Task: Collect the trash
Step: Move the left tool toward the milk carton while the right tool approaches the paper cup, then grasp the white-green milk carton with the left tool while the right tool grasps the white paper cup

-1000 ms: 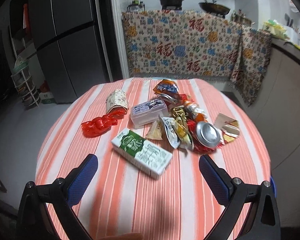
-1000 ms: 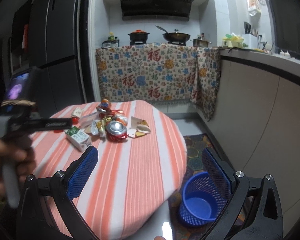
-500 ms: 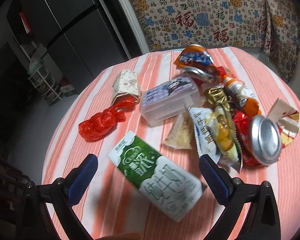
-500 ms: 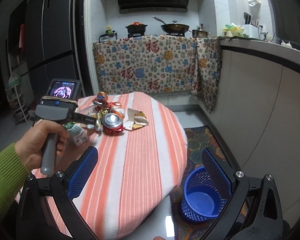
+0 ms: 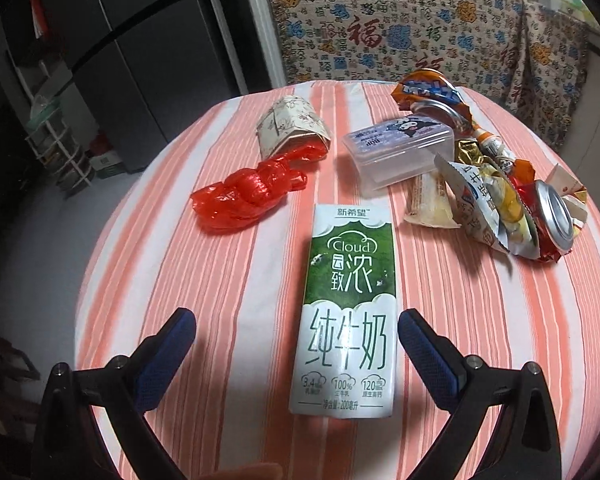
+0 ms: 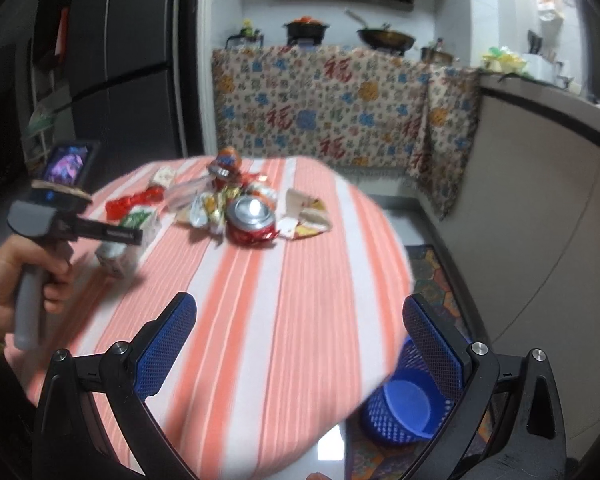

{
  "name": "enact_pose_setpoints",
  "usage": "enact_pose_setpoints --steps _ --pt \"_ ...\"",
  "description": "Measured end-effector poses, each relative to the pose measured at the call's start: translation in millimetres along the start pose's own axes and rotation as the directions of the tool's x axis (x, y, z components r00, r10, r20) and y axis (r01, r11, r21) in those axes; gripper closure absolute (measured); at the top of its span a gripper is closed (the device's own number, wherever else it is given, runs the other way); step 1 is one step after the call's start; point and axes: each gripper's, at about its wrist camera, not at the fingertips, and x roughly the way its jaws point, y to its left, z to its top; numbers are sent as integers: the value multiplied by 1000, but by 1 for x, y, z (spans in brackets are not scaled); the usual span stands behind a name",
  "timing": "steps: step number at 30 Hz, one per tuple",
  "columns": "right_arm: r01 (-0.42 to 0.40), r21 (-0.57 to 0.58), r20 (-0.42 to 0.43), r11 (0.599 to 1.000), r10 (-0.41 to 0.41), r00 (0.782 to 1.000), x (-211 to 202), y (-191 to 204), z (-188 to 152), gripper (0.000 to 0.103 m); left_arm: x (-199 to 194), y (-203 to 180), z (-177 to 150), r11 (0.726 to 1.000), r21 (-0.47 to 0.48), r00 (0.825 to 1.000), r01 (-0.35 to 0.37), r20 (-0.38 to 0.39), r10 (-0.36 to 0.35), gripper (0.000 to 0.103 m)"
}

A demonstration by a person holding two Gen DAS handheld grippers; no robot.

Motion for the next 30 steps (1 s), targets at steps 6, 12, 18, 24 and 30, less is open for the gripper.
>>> enact_pose_setpoints --steps 6,12,18,24,30 --pt "-104 33 -187 994 108 976 72 8 -4 0 19 6 -5 998 8 998 64 -14 -64 0" --pt "-81 46 -269 996 91 959 114 6 -6 0 35 14 -15 991 -19 991 129 -36 -130 0" --pt "-67 -21 -292 998 58 955 140 8 -4 0 38 14 -14 991 -30 992 130 4 -129 0" --pt "-145 -82 -305 986 114 946 159 -8 9 0 35 16 -22 991 -37 991 130 42 -128 0" --pt "-187 -150 -298 971 136 945 180 -26 25 0 33 16 -23 991 -33 991 132 41 -131 0"
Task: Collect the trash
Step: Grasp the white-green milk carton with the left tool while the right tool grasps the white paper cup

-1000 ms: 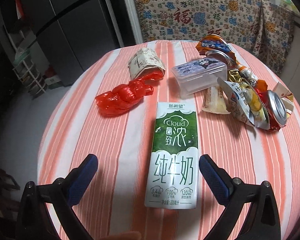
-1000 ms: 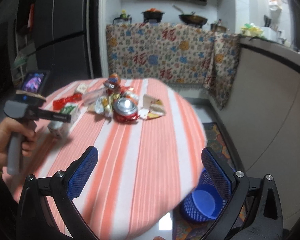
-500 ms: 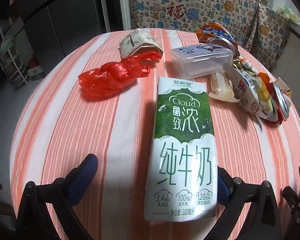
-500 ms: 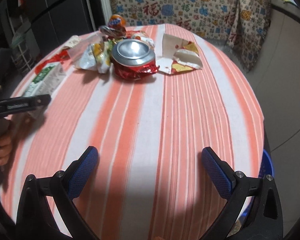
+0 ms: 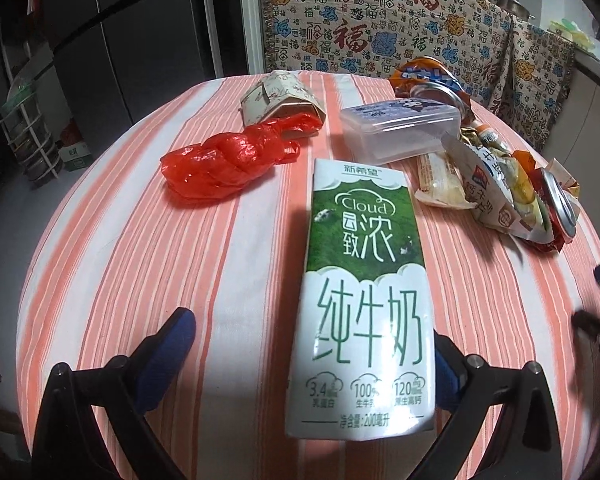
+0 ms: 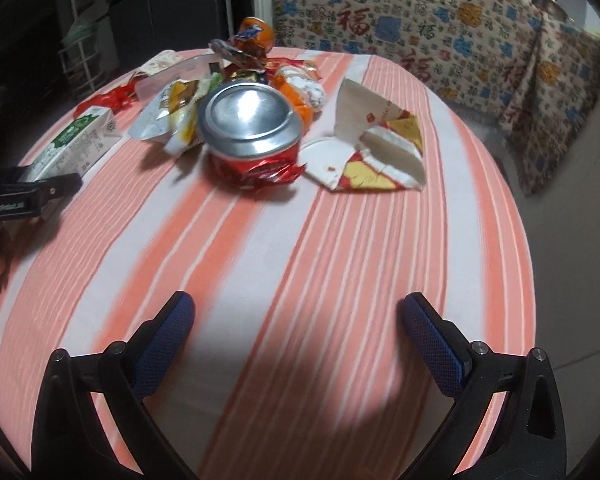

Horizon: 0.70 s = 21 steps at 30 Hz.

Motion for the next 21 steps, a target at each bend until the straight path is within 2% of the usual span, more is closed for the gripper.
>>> enact_pose_setpoints --steps 2,5,8,10,15,19,20,21 --pt "15 63 -10 998 -14 1000 6 -23 5 0 0 0 0 1000 -1 1000 3 0 -3 0" --pt "44 121 24 992 -47 999 6 -55 11 1 0 0 1 1000 -1 1000 4 1 -4 0" --pt "-35 150 75 988 23 997 3 -72 23 9 0 1 0 1000 -1 1000 4 2 -4 0" --pt "-77 139 102 987 63 993 5 -75 34 13 0 1 0 1000 -2 1000 5 2 -5 0" --pt "-113 58 129 992 105 986 17 -71 59 28 0 1 0 1000 -2 1000 4 2 -4 0" --pt "-178 48 143 983 170 975 24 -70 64 30 0 1 0 1000 -2 1000 4 2 -4 0" --pt "-191 40 139 981 184 973 26 -68 65 34 0 1 1 1000 -2 1000 4 2 -4 0" --pt "-204 25 133 979 199 971 27 -64 66 42 0 1 0 1000 -2 1000 4 2 -4 0"
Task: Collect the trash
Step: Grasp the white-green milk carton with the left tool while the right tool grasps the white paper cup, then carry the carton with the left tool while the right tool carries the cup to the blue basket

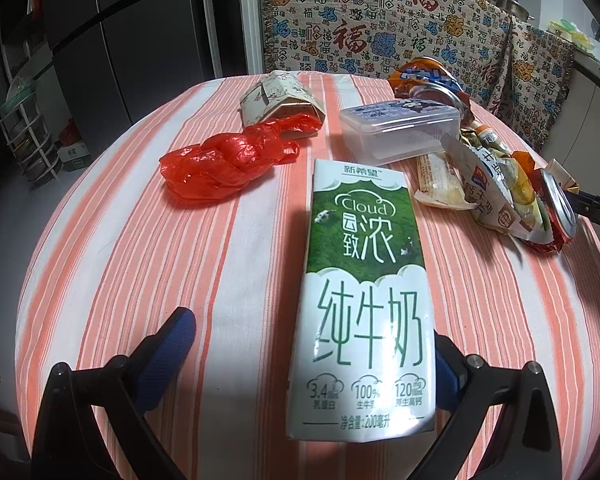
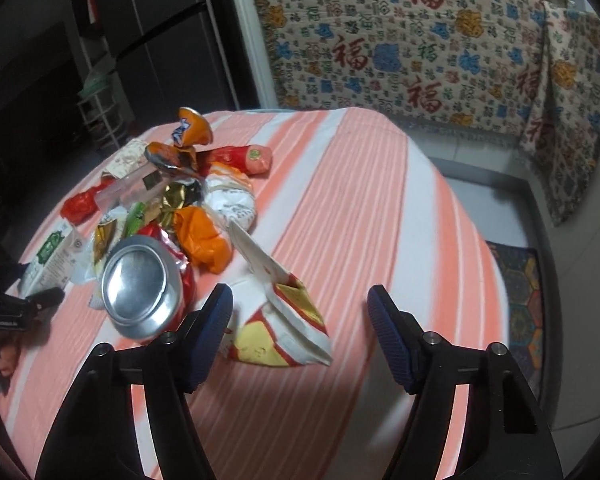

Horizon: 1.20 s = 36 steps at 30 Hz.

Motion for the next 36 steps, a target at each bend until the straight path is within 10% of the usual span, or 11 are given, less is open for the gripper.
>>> enact_pose_setpoints --steps 6,25,29,36 --pt "-23 56 -71 998 27 997 0 4 -8 90 0 0 0 1000 -1 1000 3 1 -3 0" --pt "5 65 -160 998 5 987 -51 46 -64 89 -17 -8 10 991 100 996 89 -16 -88 10" --pt "-4 61 -155 998 14 988 -52 44 -62 80 -7 -16 9 986 137 994 97 -64 -89 54" --pt "11 50 -131 999 -4 991 -59 46 -59 94 -22 -12 -3 985 88 988 149 -43 -146 54"
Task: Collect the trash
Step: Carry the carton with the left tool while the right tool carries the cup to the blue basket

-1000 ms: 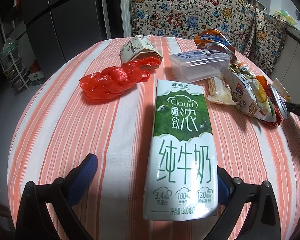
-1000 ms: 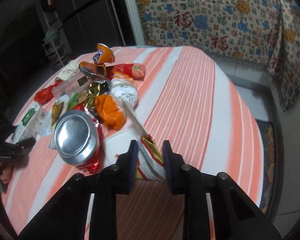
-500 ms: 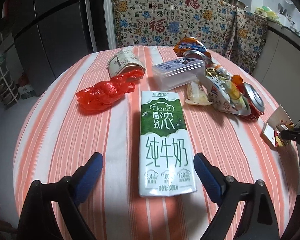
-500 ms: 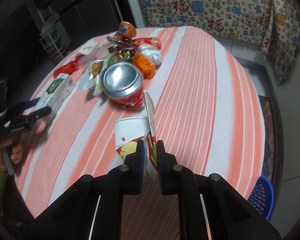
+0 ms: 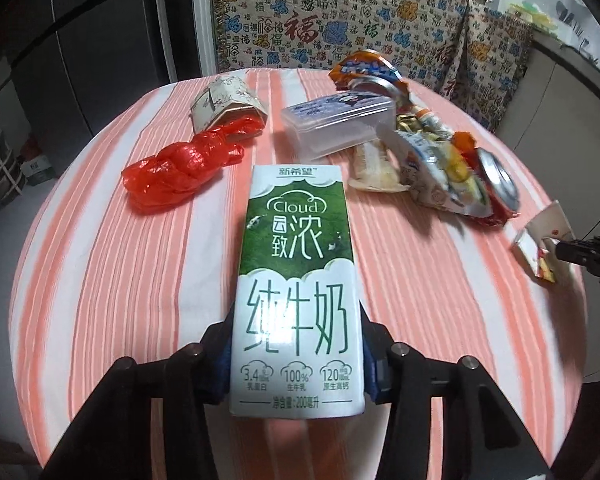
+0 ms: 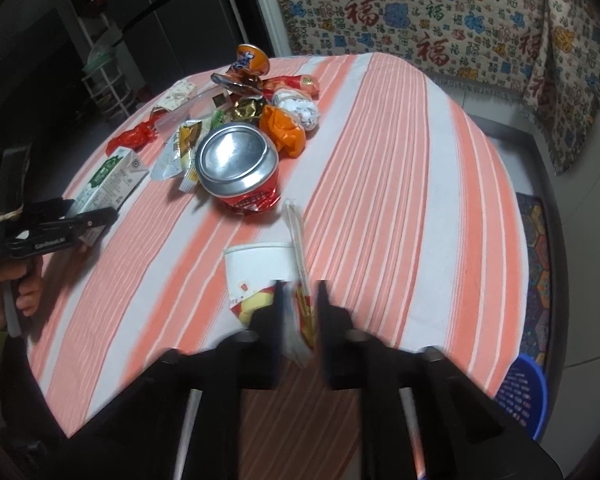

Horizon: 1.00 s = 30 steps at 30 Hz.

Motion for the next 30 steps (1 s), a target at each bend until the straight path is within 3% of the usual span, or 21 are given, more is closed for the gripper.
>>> enact_pose_setpoints --steps 9,15,19,22,26,30 --pt "-32 -19 72 999 33 997 -29 13 2 94 -43 -46 -21 993 11 990 118 76 -119 54" --pt "-10 43 108 999 5 994 -51 -9 -6 94 -52 -108 -20 975 103 977 196 64 -203 54" --pt "62 106 126 992 -75 989 -78 -45 -17 94 -50 -165 -13 944 181 957 276 43 -288 54" --pt "159 149 106 976 -176 979 -93 -81 -29 94 -44 -211 -9 914 231 937 334 19 -348 54" --pt "289 233 56 929 -310 949 -103 -135 -53 94 -29 -271 -2 878 276 916 391 -24 -401 54" --pt "349 333 0 876 -370 929 -108 -183 -81 94 -10 -325 1 847 293 894 444 -85 -440 54"
